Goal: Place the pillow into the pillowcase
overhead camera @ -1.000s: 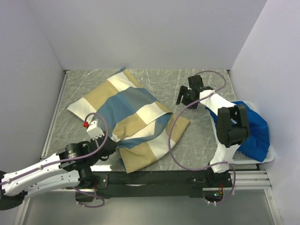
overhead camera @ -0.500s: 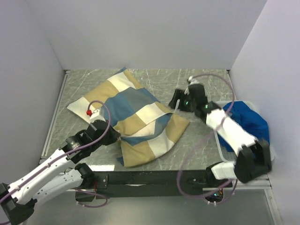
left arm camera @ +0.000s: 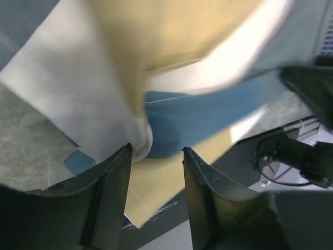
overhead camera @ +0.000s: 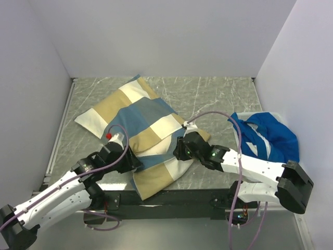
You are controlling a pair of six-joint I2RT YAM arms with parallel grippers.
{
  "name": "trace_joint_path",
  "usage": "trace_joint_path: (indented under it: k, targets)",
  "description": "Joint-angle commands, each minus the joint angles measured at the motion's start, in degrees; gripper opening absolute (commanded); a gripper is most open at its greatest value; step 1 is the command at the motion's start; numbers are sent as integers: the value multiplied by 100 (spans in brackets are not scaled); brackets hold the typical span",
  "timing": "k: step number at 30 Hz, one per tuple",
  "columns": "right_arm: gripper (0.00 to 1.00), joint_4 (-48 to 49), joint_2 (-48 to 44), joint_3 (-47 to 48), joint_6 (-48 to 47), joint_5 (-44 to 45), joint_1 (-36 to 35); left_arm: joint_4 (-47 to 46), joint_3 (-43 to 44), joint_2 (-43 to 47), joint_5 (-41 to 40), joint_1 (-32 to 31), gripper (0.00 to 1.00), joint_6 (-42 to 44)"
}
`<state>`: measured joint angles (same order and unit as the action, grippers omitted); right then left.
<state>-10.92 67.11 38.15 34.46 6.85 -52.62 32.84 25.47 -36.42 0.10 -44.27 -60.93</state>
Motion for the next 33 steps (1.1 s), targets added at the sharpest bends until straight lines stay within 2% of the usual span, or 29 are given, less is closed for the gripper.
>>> trace_joint_path:
  k: [1,3,6,9,14,18,19,20,22,23,25,26,29,33]
  targets:
    - [27,492,-531,-492,596,1002,-196,47,1150,-145,-229,6,50,677]
    - [14,748,-804,-791,676,1011,-187,-23,1450,-486,-160,-20,48,966]
    - [3,855,-823,-626,554,1020,-187,-172,1749,-1065,-115,-168,51,1249]
    - [0,845,-612,-212,466,1029,-196,-331,1960,-1637,-290,-554,57,1390]
    - [0,1890,-883,-317,719,686,-178,-287,2242,-2324,-905,-1153,66,1461]
    - [0,2051,-1113,-554,703,835,-187,-374,1954,-2580,-1214,-1277,66,1347]
    - [0,1571,-1060,-441,685,896,-196,-401,1857,-2589,-1240,-1286,64,1286]
    - [3,1384,-938,-431,616,897,-196,-436,1751,-2563,-1266,-1294,51,1215]
    - [10,893,-884,-536,589,932,-196,-681,1374,-2458,-1136,-1365,37,1040]
    - [20,733,-910,-563,588,1010,-196,-743,1251,-2388,-1048,-1408,24,969]
    - [30,208,-972,-372,492,1238,-196,-875,952,-2326,-968,-1523,15,793]
    - [36,65,-1024,-265,379,1309,-187,-919,864,-2282,-924,-1549,7,732]
    - [46,-393,-868,384,-34,1538,-196,-1025,582,-2159,-783,-1655,1,521]
    - [50,-903,-68,1281,-439,1750,-196,-1034,283,-1948,-783,-1725,1,257]
